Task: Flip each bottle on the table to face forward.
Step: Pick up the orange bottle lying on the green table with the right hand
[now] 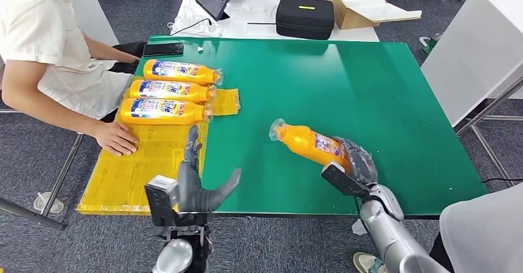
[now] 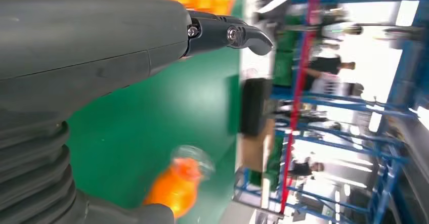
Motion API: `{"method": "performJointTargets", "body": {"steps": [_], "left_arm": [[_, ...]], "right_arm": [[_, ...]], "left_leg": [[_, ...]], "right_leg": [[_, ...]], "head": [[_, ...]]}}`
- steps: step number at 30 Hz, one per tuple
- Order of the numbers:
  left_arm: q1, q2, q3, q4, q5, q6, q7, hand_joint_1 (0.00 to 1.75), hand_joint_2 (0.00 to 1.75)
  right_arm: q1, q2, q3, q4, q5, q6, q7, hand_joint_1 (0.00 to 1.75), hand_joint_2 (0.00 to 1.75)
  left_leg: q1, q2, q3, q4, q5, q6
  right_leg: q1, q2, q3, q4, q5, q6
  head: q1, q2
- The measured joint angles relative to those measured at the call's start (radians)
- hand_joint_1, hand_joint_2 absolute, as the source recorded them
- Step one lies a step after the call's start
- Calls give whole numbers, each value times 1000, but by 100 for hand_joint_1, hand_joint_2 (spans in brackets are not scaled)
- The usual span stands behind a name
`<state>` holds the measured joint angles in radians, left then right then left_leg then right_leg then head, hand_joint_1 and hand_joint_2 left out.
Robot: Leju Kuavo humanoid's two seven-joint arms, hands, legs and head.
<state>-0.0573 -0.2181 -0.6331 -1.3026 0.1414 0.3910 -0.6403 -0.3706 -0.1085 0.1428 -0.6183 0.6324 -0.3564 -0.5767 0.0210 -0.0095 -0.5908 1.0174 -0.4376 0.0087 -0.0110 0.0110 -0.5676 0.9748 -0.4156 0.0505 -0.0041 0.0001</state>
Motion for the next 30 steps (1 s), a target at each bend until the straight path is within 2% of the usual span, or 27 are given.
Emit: {"method": "performJointTargets", "body": {"steps": [4,8,16,25,30], "left_arm": [[61,30,30,-63,115,-88,120,0,175],[84,47,44,-73,189,-158,169,0,175],[89,69,47,-72,211,-229,183,0,175],[89,76,47,-72,208,-238,183,0,175],[81,81,40,-66,157,-303,177,0,175]], "right_arm": [[121,56,-17,-175,-87,-5,-12,175,175],[194,93,-3,-299,-104,-14,-13,175,175],[243,120,60,-440,-115,-12,-14,175,175],[254,121,82,-481,-116,-12,-15,175,175],[252,124,104,-500,-127,8,-30,175,175]], "left_leg": [[0,0,-6,0,0,-1],[0,0,-9,0,0,-1],[0,0,-14,0,1,0],[0,0,-16,0,1,0],[0,0,-16,0,1,0]], "right_leg": [[0,0,-6,1,0,-1],[0,0,-10,1,0,-1],[-2,0,-14,1,0,0],[-2,0,-16,1,0,0],[-2,0,-16,2,0,0]], "head": [[0,0],[0,0],[0,0],[0,0],[0,0]]}}
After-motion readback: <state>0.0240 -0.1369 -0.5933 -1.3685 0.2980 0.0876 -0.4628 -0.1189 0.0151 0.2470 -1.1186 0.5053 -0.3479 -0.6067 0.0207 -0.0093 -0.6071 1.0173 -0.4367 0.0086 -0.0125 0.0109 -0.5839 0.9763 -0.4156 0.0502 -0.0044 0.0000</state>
